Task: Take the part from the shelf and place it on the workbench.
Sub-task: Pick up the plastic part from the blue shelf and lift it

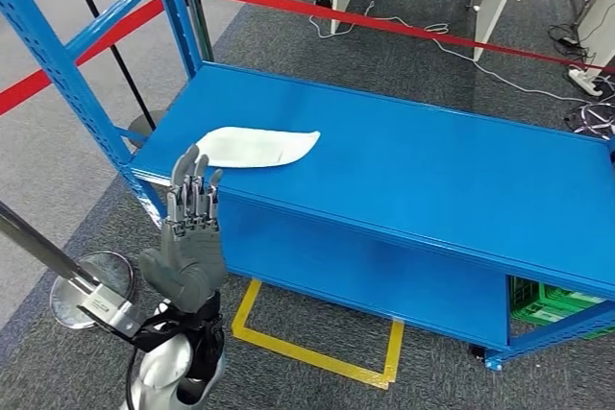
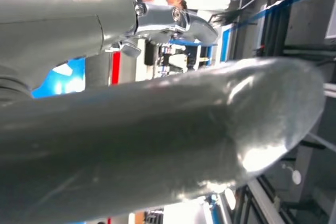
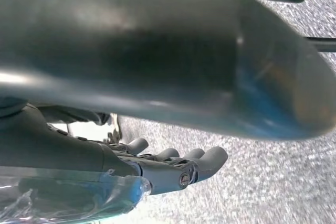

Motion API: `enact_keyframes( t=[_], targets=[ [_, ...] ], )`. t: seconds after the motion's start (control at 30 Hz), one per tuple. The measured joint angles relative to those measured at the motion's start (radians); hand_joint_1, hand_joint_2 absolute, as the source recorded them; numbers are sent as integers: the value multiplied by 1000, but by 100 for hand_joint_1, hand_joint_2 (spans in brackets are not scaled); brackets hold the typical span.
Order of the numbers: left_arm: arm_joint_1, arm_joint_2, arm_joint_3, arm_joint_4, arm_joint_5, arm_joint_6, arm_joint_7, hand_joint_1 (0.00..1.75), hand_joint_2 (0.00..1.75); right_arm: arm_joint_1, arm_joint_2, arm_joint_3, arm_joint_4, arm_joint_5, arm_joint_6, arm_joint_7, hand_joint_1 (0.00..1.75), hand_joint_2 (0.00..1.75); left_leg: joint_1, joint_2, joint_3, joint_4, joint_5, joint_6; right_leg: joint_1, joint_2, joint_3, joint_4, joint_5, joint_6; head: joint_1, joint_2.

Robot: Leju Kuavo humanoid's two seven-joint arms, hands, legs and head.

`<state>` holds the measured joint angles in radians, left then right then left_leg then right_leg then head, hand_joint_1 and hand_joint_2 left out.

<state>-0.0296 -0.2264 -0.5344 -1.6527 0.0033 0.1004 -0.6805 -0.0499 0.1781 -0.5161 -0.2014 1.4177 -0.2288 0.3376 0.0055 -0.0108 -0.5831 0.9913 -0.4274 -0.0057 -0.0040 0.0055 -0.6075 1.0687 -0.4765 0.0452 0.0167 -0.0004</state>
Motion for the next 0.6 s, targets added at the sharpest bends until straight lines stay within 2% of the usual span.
enact_keyframes(
  t=[0.1,0.13,0.17,0.2,0.27,0.3,0.33,0.43,0.5,0.53,0.6],
  targets=[
    [2,-1,4,0,-5,16,-7,0,0,1,0,0,0,3,-5,-5,0,0,1,0,1,-1,1,8,-1,0,-83,180,-87,9,4,0],
    [2,-1,7,0,-6,20,-8,0,0,3,0,0,0,3,-5,-6,0,0,1,0,1,-1,0,9,-1,0,-106,227,-101,11,4,0],
    [3,-1,10,0,-6,22,-9,0,0,4,0,0,0,3,-5,-6,0,0,1,-1,2,-1,0,9,-2,0,-112,239,-95,12,5,0],
    [3,-1,12,0,-6,23,-10,0,0,4,0,0,0,3,-5,-7,0,0,1,-2,3,-1,0,9,-4,0,-99,211,-72,13,4,0],
    [4,-1,16,0,-6,23,-11,0,0,3,0,0,0,4,-5,-7,0,0,2,-4,6,0,-2,3,-8,0,-33,79,-9,16,5,0],
    [5,-1,17,-1,-7,23,-11,0,0,2,0,0,0,4,-5,-7,0,0,0,-5,6,3,-3,-2,-10,3,-3,20,12,14,5,0],
    [5,-1,18,-1,-7,23,-11,0,0,1,1,0,0,4,-5,-7,0,0,-1,-5,5,4,-4,-7,-10,5,16,-17,22,10,4,0],
    [5,-1,19,-2,-10,24,-11,0,0,1,1,0,0,3,-5,-7,0,0,-1,-5,3,2,-1,-25,-6,9,22,-34,26,-12,2,0],
    [5,0,19,-3,-13,23,-12,0,0,1,1,0,0,4,-5,-7,0,0,1,-3,-9,27,-22,-34,-7,8,21,-36,29,-26,0,0],
    [5,0,19,-4,-14,21,-12,0,0,1,1,-1,0,4,-5,-7,0,0,2,-2,-28,69,-47,-38,-8,7,21,-38,31,-31,-2,0],
    [5,1,19,-5,-14,18,-13,0,0,1,1,-1,0,4,-4,-7,0,0,2,-1,-92,201,-109,-42,-7,6,20,-38,26,-38,-5,0]
  ],
)
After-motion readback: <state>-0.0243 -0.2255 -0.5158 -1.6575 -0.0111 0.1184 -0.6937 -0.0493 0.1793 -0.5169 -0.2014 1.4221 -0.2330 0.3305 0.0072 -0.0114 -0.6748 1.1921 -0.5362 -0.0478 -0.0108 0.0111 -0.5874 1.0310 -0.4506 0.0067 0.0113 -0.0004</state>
